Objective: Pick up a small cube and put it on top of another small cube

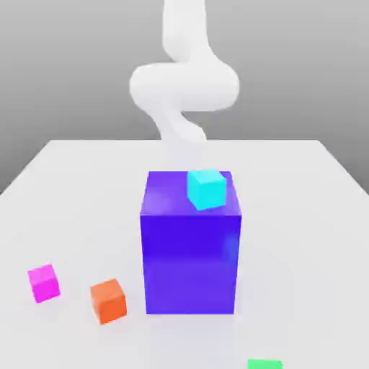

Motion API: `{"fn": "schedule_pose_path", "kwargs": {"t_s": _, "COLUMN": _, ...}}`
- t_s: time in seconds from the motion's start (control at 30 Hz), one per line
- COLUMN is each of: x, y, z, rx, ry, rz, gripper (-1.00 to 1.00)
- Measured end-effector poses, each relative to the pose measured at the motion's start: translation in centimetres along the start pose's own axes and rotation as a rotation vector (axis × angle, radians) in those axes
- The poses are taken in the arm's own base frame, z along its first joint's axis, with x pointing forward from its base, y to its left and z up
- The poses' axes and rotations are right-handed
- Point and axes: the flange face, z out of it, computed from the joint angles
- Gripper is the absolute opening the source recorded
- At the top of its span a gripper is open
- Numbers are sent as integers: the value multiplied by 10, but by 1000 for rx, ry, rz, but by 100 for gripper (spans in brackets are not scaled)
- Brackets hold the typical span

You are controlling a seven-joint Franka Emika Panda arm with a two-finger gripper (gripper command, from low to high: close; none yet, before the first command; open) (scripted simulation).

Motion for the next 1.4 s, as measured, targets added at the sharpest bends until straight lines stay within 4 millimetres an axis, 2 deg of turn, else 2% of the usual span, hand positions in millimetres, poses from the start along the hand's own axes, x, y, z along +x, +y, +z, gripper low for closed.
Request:
{"fn": "schedule_pose_path", "kwargs": {"t_s": 0.13, "x": 24, "y": 49, "z": 87, "rx": -106, "ry": -66, "rz": 148, "gripper": 0}}
{"fn": "schedule_pose_path", "kwargs": {"t_s": 0.23, "x": 35, "y": 95, "z": 144, "rx": -186, "ry": -104, "rz": 259, "gripper": 0}}
{"fn": "schedule_pose_path", "kwargs": {"t_s": 0.43, "x": 34, "y": 205, "z": 237, "rx": -361, "ry": -156, "rz": 485, "gripper": 0}}
{"fn": "schedule_pose_path", "kwargs": {"t_s": 0.57, "x": 20, "y": 289, "z": 280, "rx": -488, "ry": -170, "rz": 639, "gripper": 0}}
{"fn": "schedule_pose_path", "kwargs": {"t_s": 0.67, "x": 4, "y": 360, "z": 299, "rx": -591, "ry": -167, "rz": 765, "gripper": 0}}
{"fn": "schedule_pose_path", "kwargs": {"t_s": 0.77, "x": -24, "y": 417, "z": 313, "rx": -694, "ry": -168, "rz": 858, "gripper": 0}}
{"fn": "schedule_pose_path", "kwargs": {"t_s": 0.8, "x": -30, "y": 429, "z": 319, "rx": -712, "ry": -167, "rz": 872, "gripper": 0}}
{"fn": "schedule_pose_path", "kwargs": {"t_s": 0.97, "x": -56, "y": 464, "z": 359, "rx": -730, "ry": -165, "rz": 885, "gripper": 0}}
{"fn": "schedule_pose_path", "kwargs": {"t_s": 1.0, "x": -59, "y": 468, "z": 364, "rx": -730, "ry": -166, "rz": 886, "gripper": -100}}
{"fn": "schedule_pose_path", "kwargs": {"t_s": 1.23, "x": -59, "y": 467, "z": 364, "rx": -731, "ry": -166, "rz": 886, "gripper": -100}}
{"fn": "schedule_pose_path", "kwargs": {"t_s": 1.4, "x": -38, "y": 442, "z": 327, "rx": -730, "ry": -165, "rz": 886, "gripper": -100}}
